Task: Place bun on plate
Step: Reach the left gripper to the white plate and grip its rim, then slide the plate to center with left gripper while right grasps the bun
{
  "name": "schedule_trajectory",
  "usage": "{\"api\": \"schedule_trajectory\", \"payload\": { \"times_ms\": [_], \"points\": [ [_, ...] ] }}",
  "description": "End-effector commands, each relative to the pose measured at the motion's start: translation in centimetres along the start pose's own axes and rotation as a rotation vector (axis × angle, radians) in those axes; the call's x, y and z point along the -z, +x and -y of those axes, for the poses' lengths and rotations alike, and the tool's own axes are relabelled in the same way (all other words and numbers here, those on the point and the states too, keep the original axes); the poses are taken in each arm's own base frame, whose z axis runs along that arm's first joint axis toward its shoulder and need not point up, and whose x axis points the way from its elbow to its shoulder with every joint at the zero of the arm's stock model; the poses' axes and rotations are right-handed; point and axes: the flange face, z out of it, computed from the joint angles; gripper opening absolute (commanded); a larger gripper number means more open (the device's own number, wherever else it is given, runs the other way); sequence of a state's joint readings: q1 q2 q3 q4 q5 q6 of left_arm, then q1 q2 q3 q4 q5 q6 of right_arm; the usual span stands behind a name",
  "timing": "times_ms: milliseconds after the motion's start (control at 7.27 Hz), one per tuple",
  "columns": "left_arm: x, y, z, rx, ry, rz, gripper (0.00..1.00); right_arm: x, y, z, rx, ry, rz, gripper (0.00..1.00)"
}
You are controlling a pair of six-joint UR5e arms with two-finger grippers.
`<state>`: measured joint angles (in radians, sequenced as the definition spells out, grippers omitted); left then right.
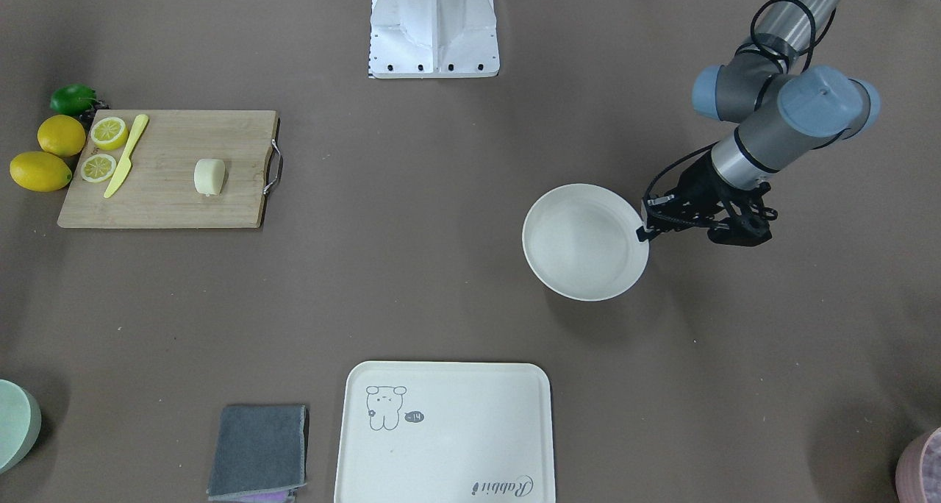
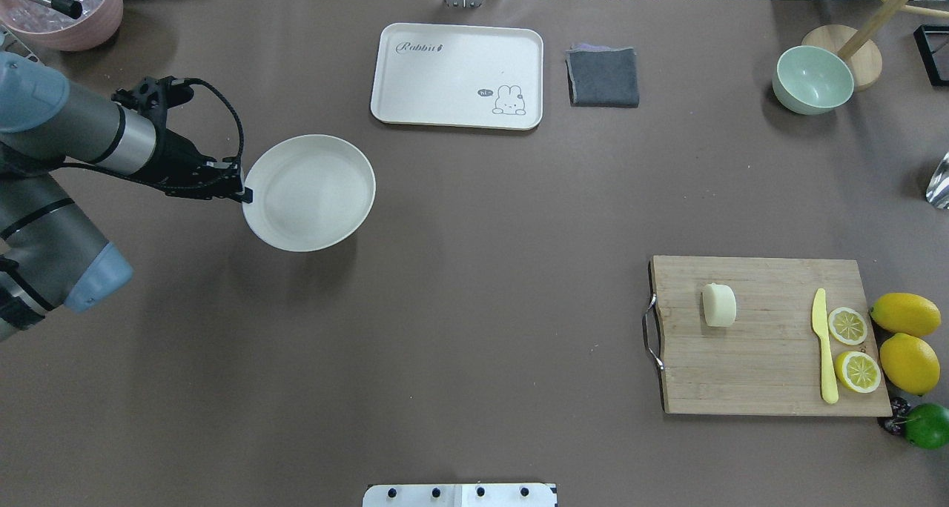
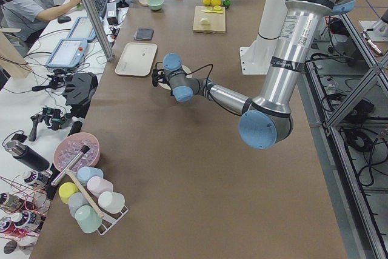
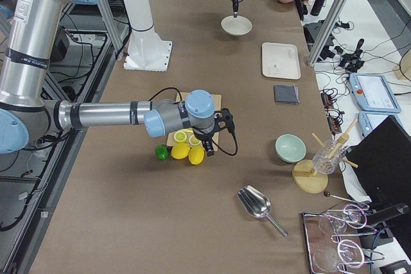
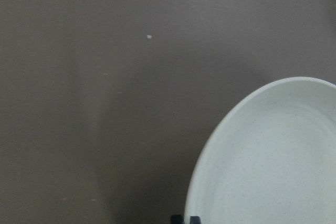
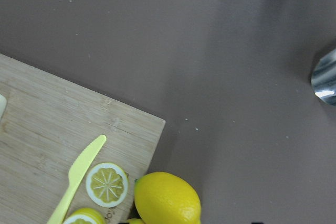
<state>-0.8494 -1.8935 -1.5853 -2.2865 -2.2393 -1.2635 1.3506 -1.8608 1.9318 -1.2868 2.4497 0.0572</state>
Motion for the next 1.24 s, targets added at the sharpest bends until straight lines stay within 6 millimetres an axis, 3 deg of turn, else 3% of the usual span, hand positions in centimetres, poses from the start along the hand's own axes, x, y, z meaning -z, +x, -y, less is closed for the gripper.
{"api": "schedule_trajectory", "payload": {
  "times_ms": [0, 138, 275, 413, 688, 1101],
  "points": [
    [-2.2, 10.3, -3.7, 0.051, 0.022, 0.013, 0.00, -3.0, -7.9, 4.1, -0.026, -0.039, 0.053, 0.83],
    [-5.4, 15.0, -7.4, 0.033, 0.033, 0.053, 0.00, -4.7, -12.0, 5.7, -0.043, -0.070, 0.086, 0.94],
    [-8.0, 17.5, -10.2, 0.047, 0.054, 0.055, 0.00, -6.8, -16.9, 8.0, -0.076, -0.091, 0.104, 0.99],
    [-8.8, 18.9, -11.5, 0.050, 0.053, 0.046, 0.00, -9.2, -20.2, 8.4, -0.086, -0.094, 0.054, 1.00],
    [-11.4, 20.3, -12.4, 0.064, 0.052, 0.062, 0.00, -12.5, -24.5, 8.9, -0.156, -0.088, 0.005, 1.00],
    [-12.5, 19.9, -12.9, 0.061, 0.057, 0.075, 0.00, -16.5, -27.1, 7.9, -0.167, -0.110, -0.041, 0.99]
  ]
}}
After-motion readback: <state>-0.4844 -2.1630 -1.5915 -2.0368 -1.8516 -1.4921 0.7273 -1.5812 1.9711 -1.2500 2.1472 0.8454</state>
